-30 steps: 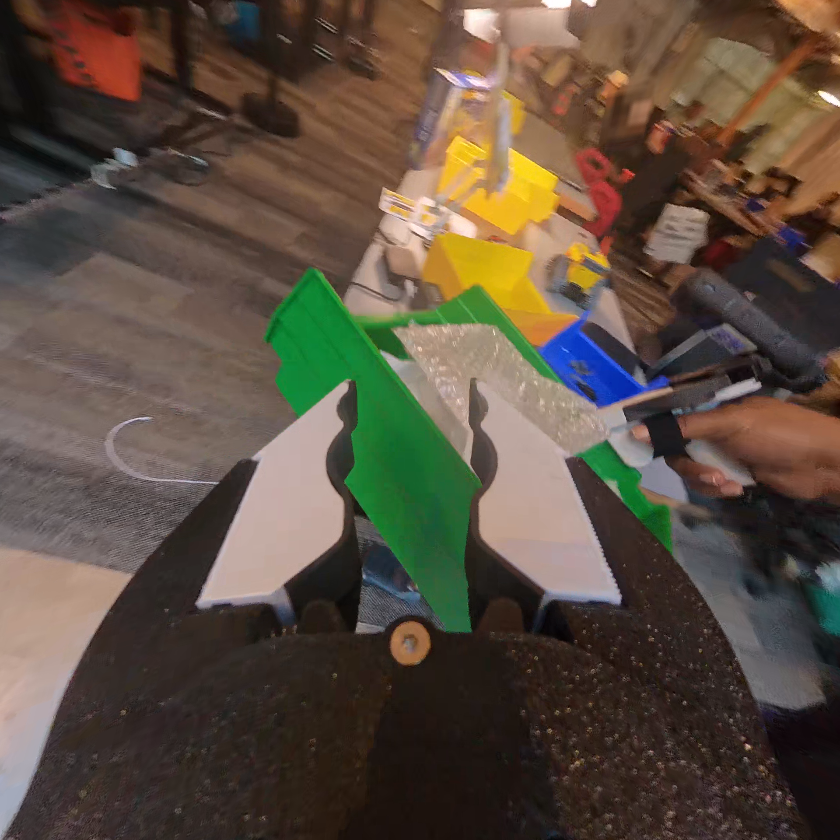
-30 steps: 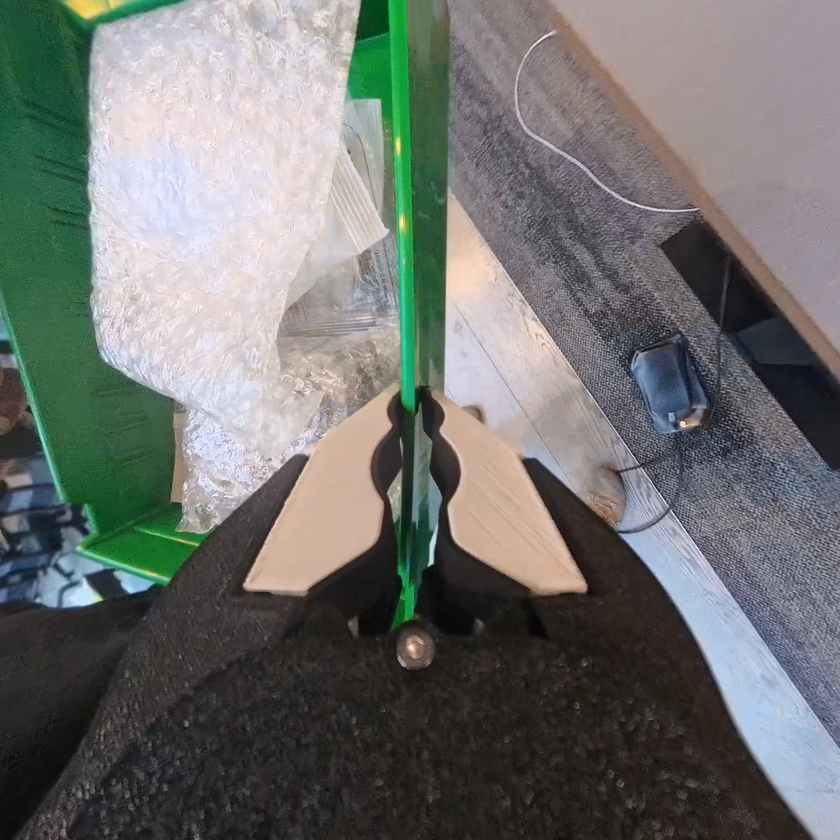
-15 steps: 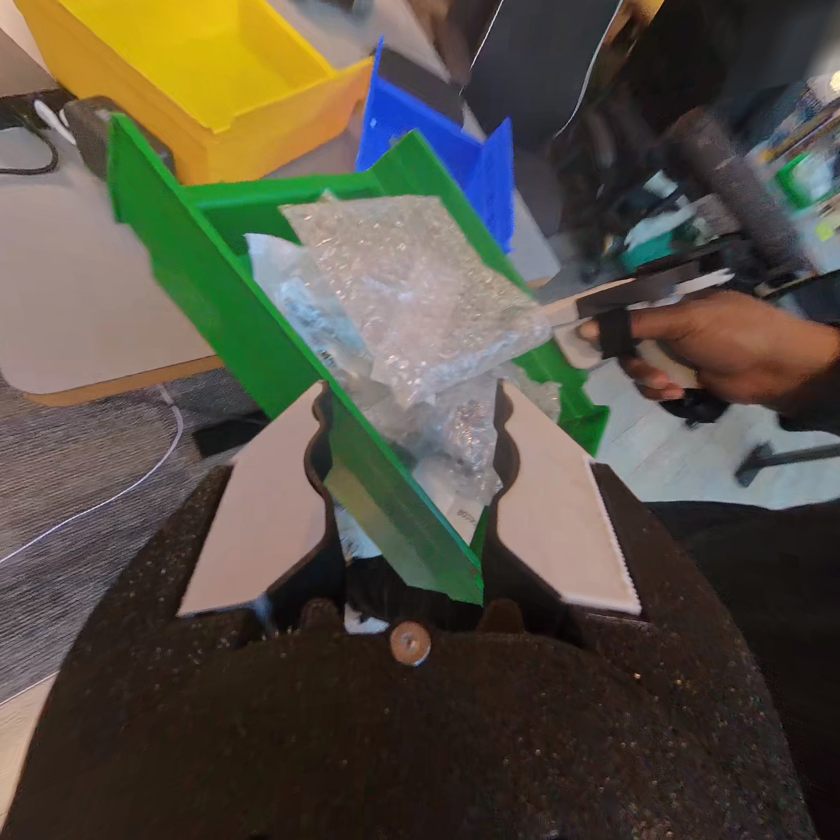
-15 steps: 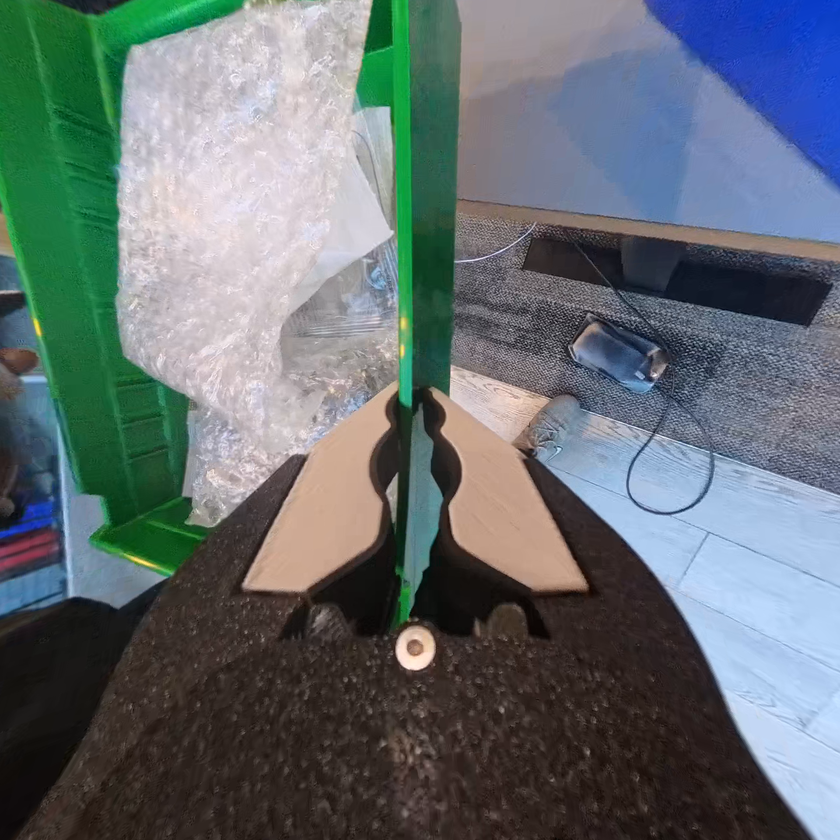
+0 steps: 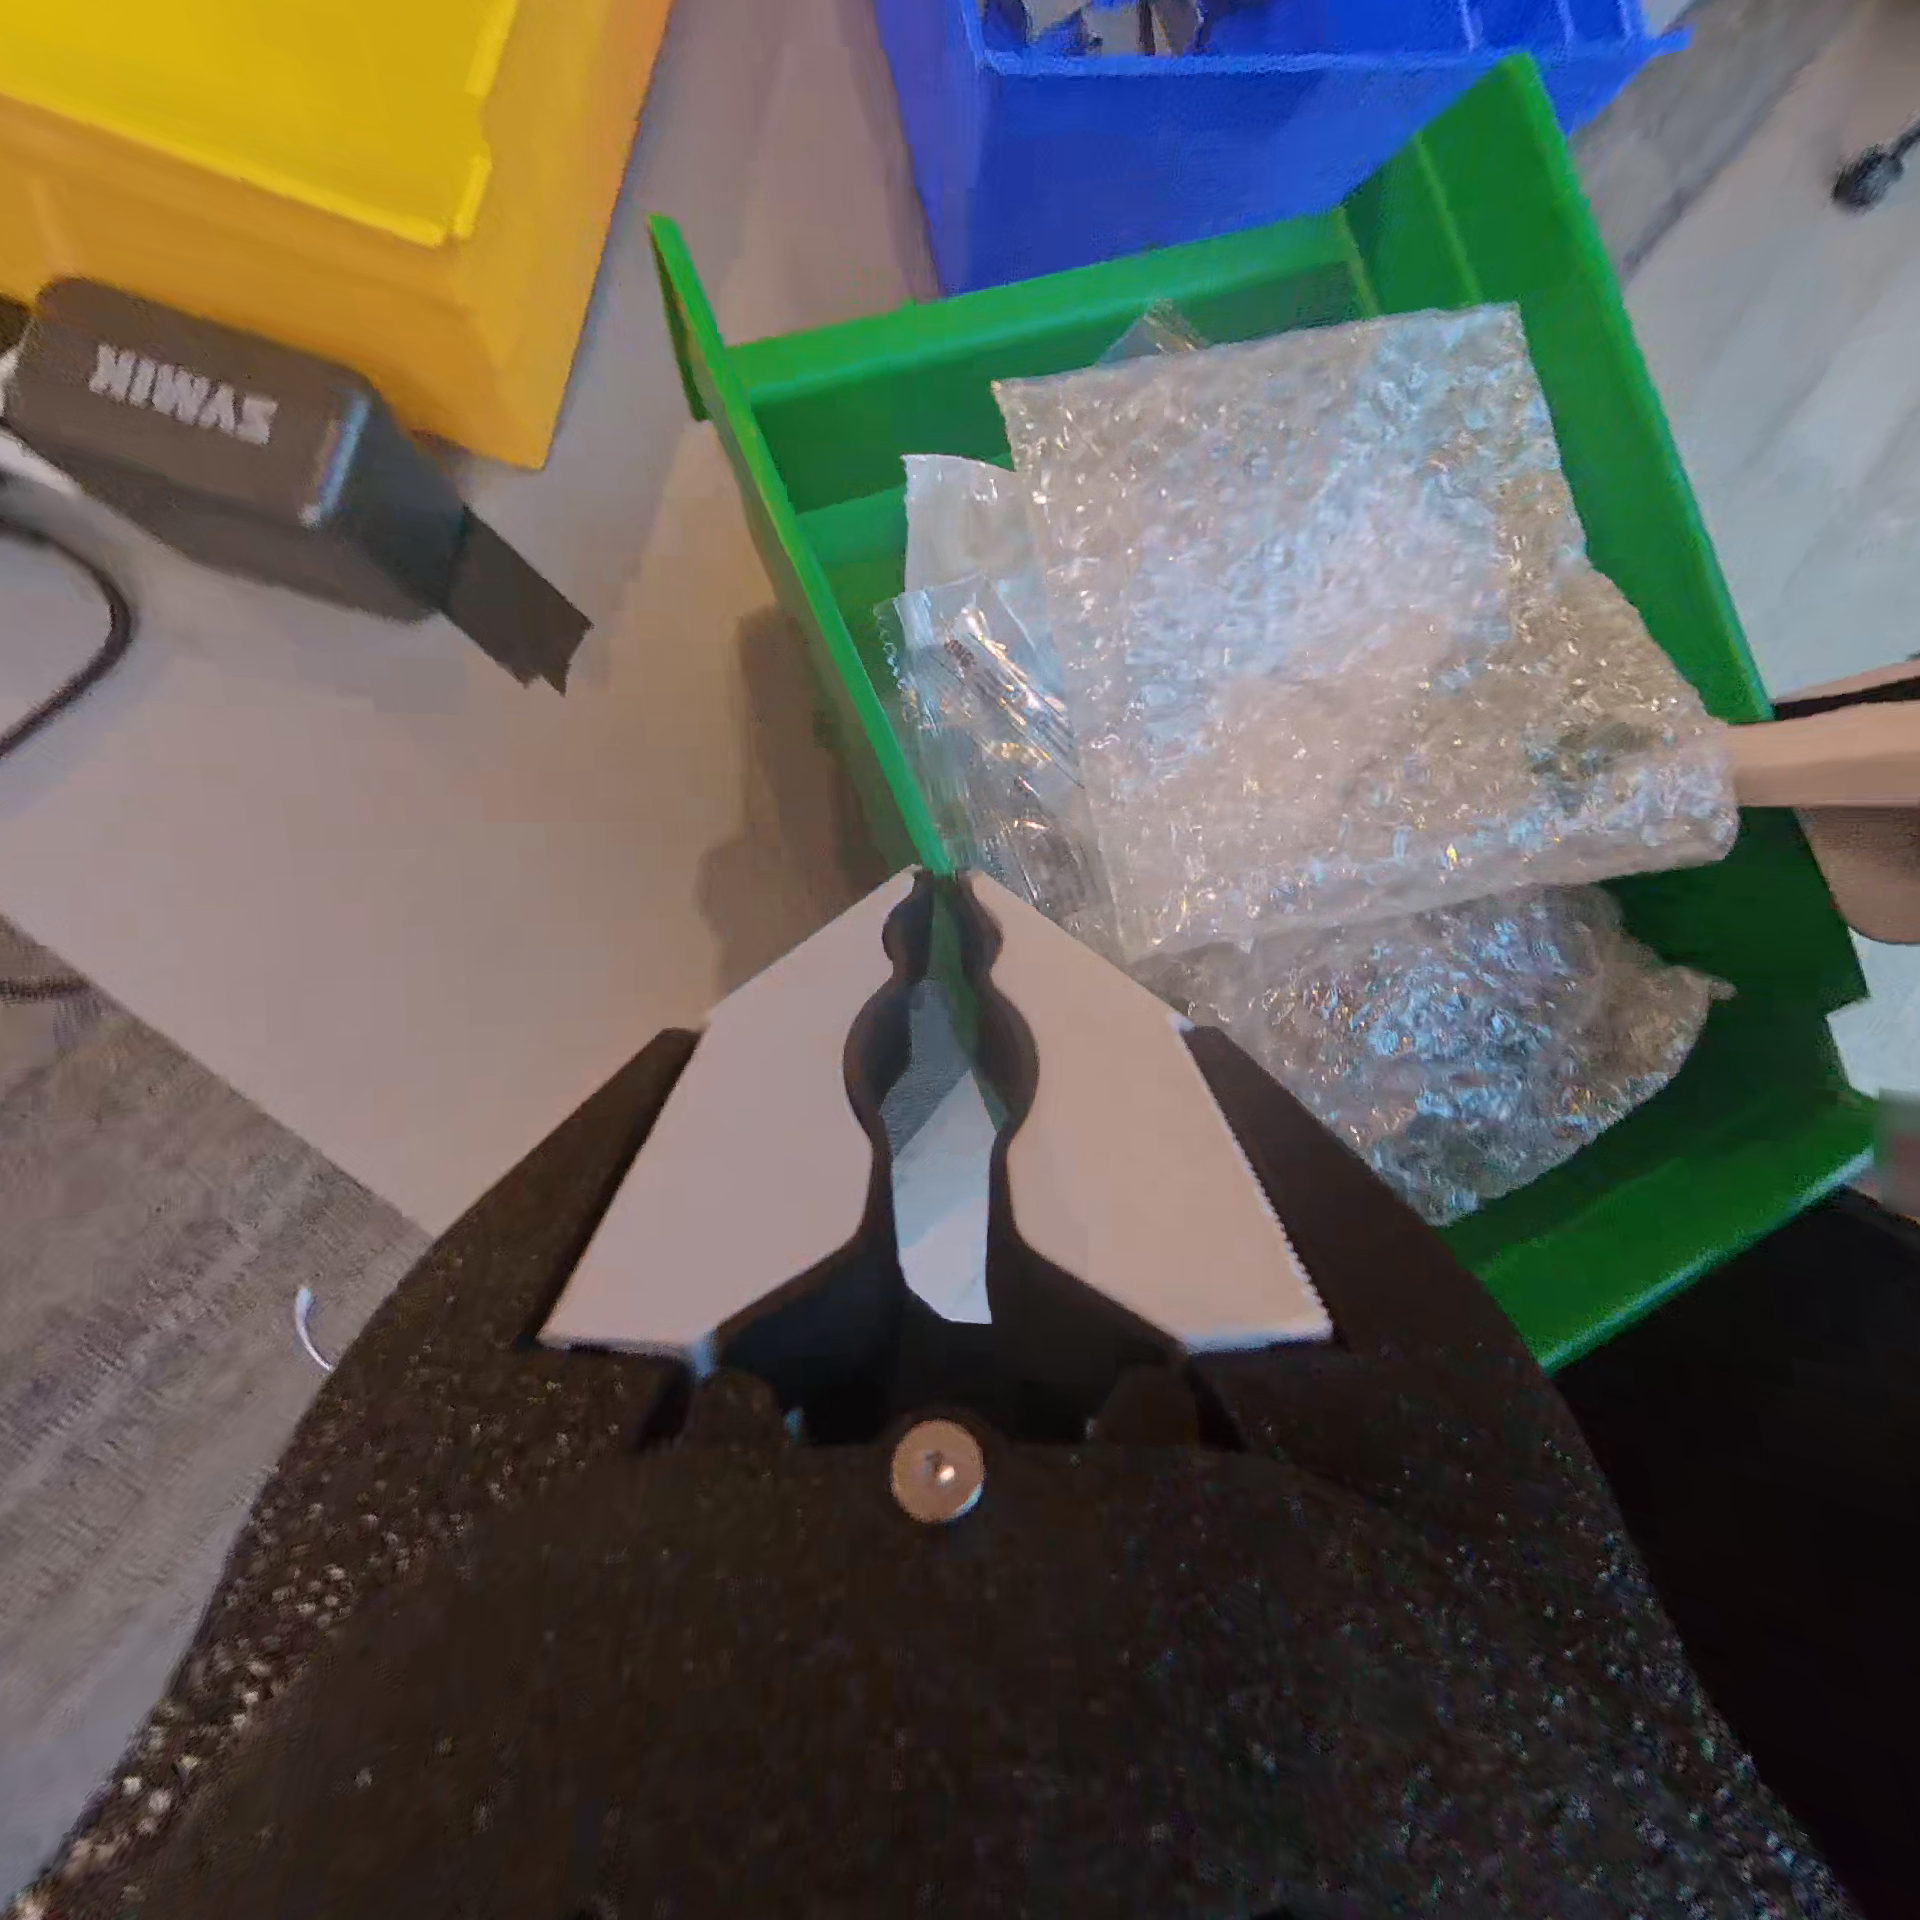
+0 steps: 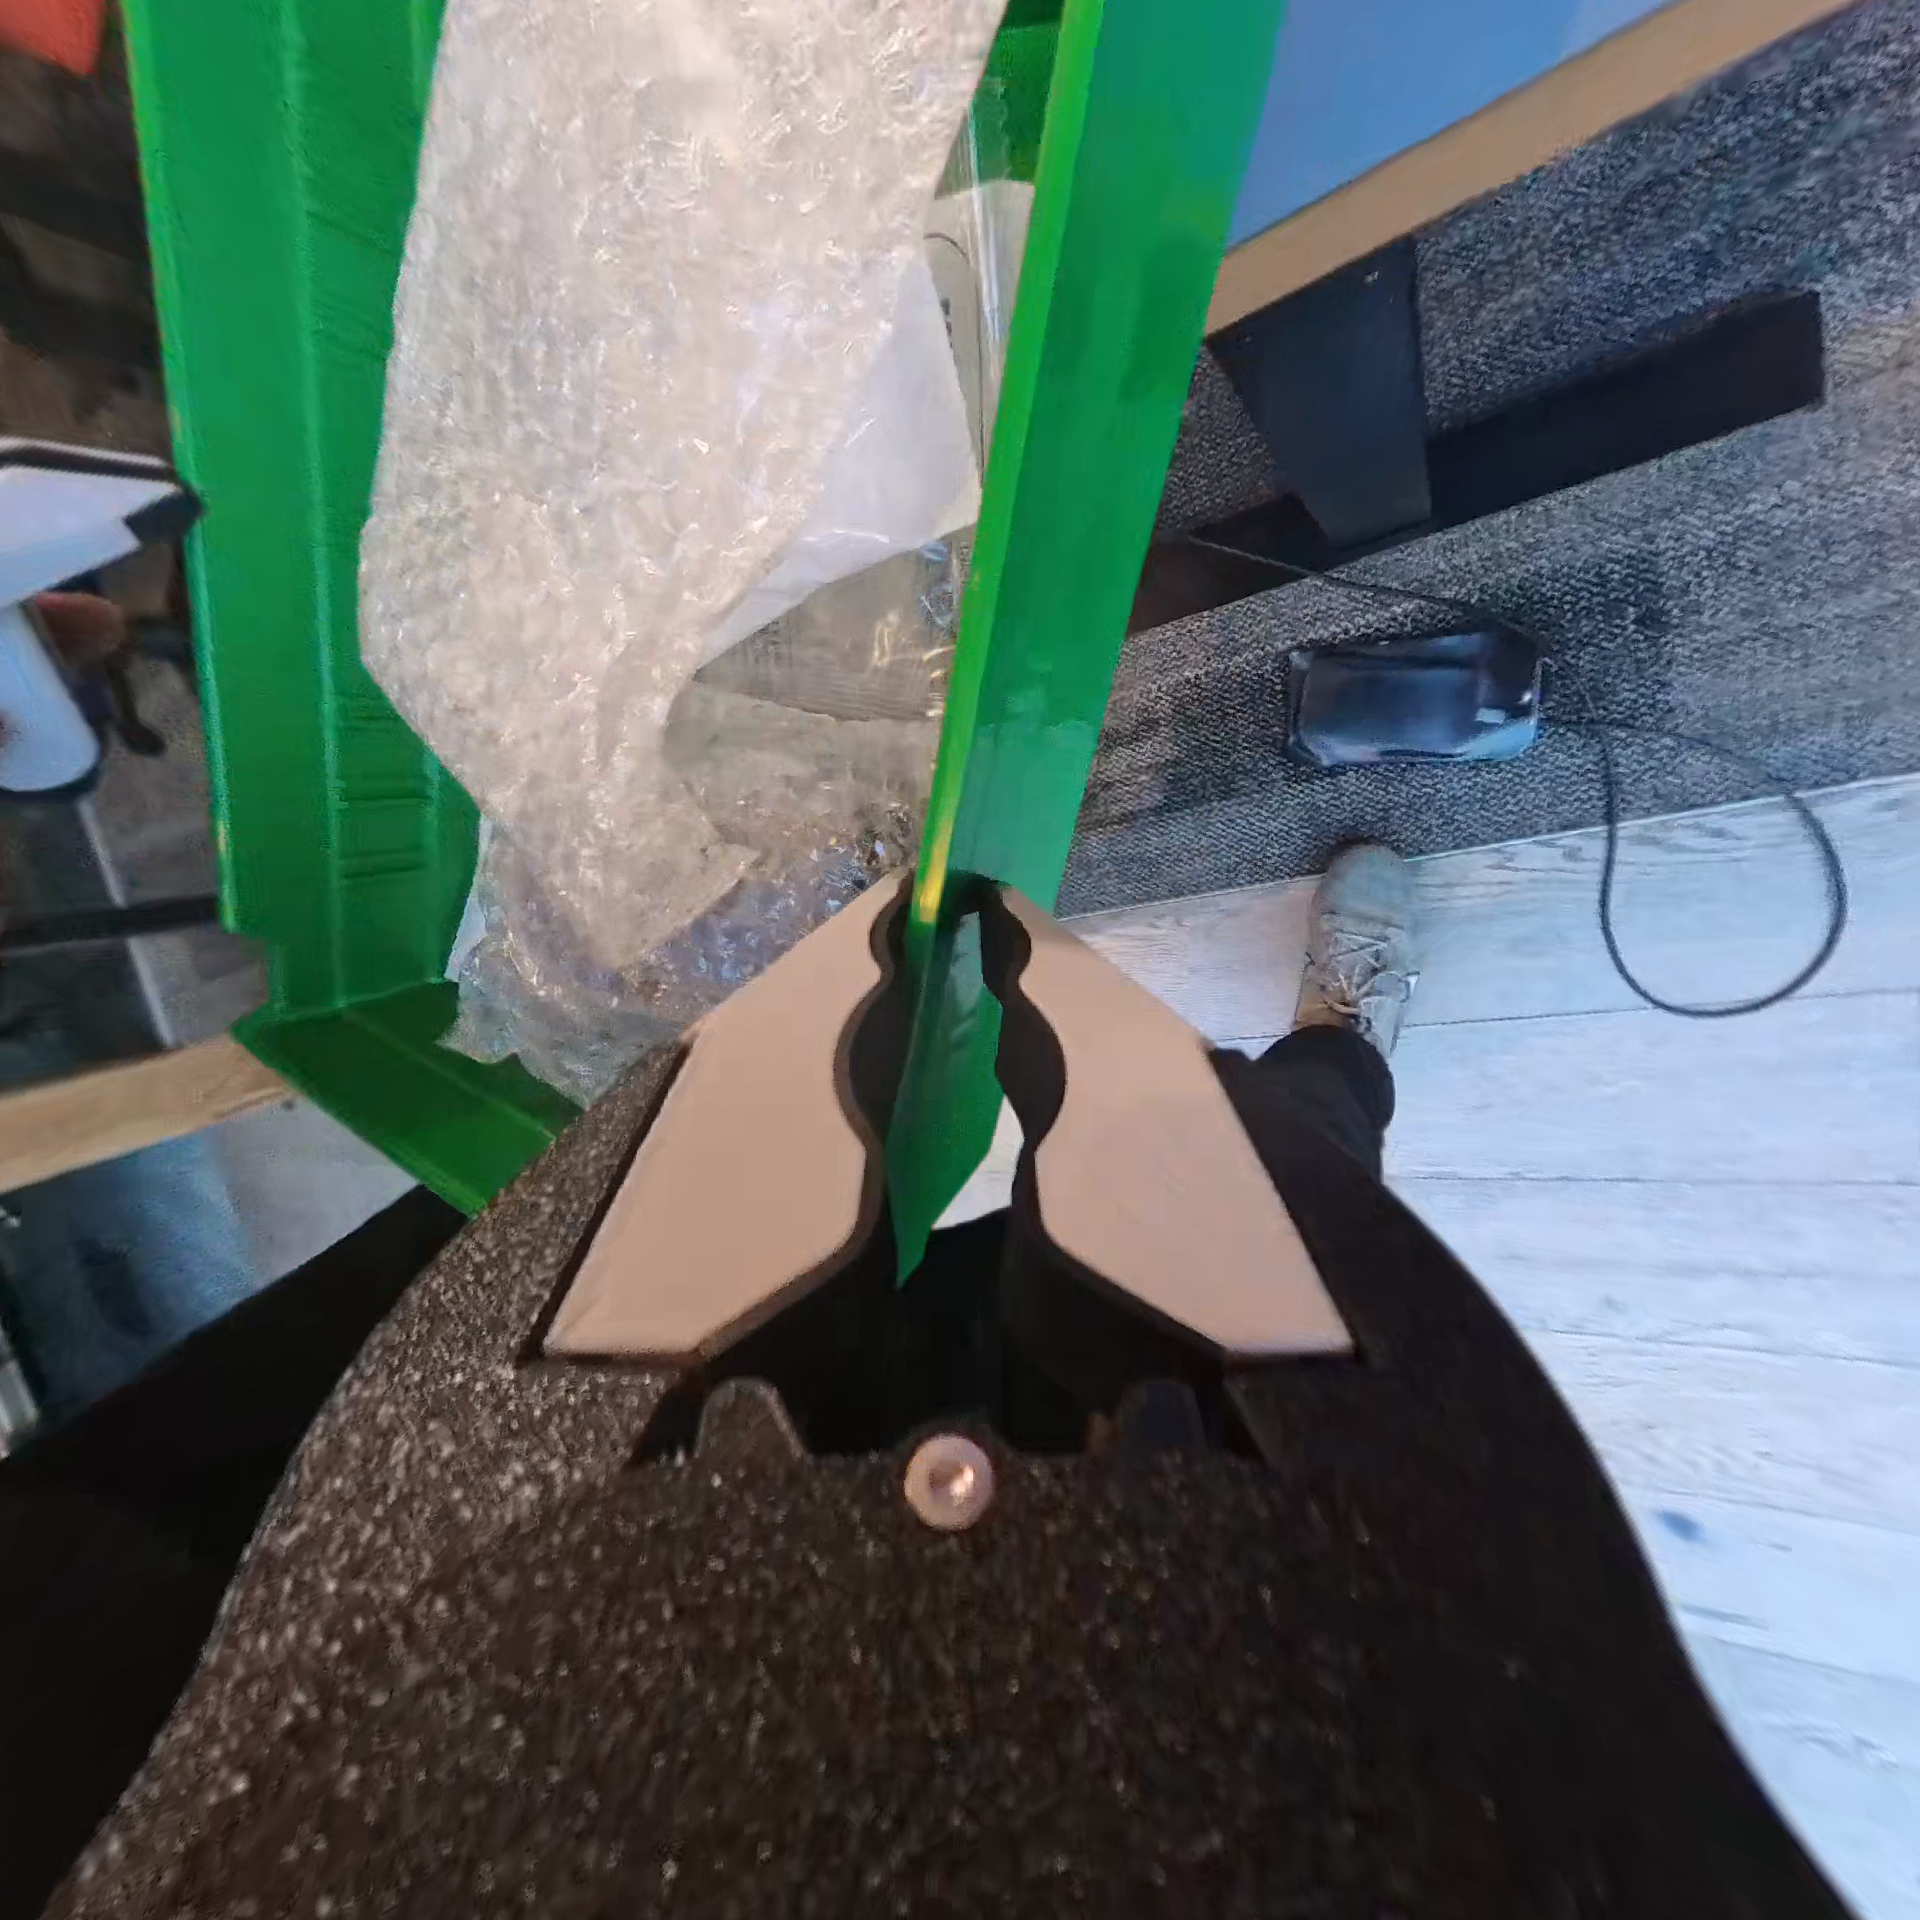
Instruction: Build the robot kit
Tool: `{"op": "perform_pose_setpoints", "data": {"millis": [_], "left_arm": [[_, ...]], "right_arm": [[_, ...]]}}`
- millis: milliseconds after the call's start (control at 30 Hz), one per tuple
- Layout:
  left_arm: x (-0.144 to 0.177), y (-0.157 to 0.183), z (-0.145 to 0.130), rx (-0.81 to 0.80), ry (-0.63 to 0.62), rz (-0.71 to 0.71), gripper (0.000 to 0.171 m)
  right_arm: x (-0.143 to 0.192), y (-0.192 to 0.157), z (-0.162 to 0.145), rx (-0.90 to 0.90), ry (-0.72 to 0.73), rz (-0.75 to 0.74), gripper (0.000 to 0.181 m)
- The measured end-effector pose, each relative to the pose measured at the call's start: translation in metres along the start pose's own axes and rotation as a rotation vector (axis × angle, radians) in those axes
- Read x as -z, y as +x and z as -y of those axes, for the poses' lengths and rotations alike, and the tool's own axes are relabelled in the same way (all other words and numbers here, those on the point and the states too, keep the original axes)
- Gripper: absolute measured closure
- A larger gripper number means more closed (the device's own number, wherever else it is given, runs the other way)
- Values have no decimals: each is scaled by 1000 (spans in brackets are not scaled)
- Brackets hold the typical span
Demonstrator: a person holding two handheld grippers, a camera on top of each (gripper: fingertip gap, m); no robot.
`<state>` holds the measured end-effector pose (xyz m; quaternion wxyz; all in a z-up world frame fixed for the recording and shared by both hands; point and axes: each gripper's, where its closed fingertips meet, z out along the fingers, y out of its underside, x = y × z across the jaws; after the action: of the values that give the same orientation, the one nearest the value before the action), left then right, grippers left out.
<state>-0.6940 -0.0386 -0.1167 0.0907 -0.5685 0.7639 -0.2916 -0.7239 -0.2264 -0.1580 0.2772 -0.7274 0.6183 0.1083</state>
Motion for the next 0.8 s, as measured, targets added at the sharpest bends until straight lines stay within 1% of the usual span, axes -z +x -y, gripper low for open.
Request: {"op": "perform_pose_setpoints", "data": {"millis": [100,200,267,333,367,400,467,567,667,800], "left_arm": [[-23,-22,17,-88,-1,-81,169],[-35,-39,34,-190,22,-170,168],[-34,-48,44,-236,54,-223,162],[-24,-59,49,-254,80,-259,157],[-17,-66,48,-260,91,-266,154],[-9,-74,46,-261,98,-274,151],[7,-91,32,-250,88,-285,146],[25,-117,0,-212,52,-281,142],[34,-137,-28,-161,16,-267,140],[36,-148,-44,-73,19,-272,137]], "right_arm": [[-19,-13,-11,-137,60,-54,170],[-36,-27,-14,-378,162,-98,173],[-45,-36,-9,-482,227,-146,173],[-57,-44,-5,-576,269,-186,171],[-63,-48,-5,-593,275,-215,172],[-68,-54,-2,-591,284,-233,172],[-79,-72,6,-599,287,-226,170],[-99,-100,16,-543,263,-206,166],[-113,-125,23,-477,248,-132,157],[-115,-150,22,-396,226,17,139]]}}
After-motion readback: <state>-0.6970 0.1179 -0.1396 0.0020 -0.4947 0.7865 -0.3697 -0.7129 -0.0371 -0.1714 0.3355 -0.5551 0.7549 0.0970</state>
